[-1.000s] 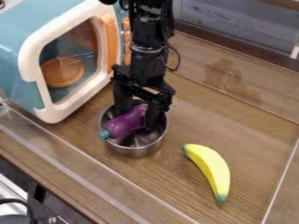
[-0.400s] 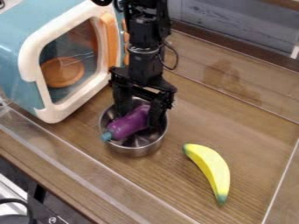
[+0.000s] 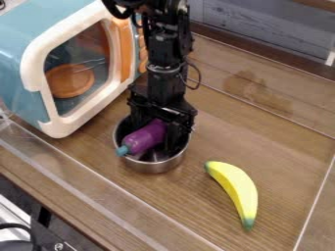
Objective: Remove the eggplant from inside the silver pot and put it on the table
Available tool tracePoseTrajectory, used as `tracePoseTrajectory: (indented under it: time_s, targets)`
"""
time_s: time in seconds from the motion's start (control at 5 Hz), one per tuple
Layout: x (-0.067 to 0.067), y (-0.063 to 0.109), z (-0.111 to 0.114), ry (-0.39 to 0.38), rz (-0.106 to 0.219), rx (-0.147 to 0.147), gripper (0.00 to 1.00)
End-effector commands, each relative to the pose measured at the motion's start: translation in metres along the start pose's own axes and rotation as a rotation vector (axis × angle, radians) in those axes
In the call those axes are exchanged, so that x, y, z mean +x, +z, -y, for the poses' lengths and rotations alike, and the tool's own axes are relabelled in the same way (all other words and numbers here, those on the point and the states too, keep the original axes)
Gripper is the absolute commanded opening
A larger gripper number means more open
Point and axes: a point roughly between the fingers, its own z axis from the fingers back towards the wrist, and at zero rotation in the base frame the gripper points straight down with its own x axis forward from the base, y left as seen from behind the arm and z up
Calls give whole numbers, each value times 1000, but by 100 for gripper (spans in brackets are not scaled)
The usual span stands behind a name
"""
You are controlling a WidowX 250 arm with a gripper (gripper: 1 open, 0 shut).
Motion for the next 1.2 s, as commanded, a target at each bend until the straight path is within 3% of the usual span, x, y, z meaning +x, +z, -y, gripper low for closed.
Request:
tracePoseTrajectory:
  time_s: [0.0, 0.2, 0.6, 1.0]
  targets:
    - [3, 7, -1, -69, 37, 5, 100]
    - [1, 6, -3, -125, 38, 4, 100]
    - [1, 6, 6, -4, 49, -26, 100]
    - [4, 7, -13, -138, 43, -25, 100]
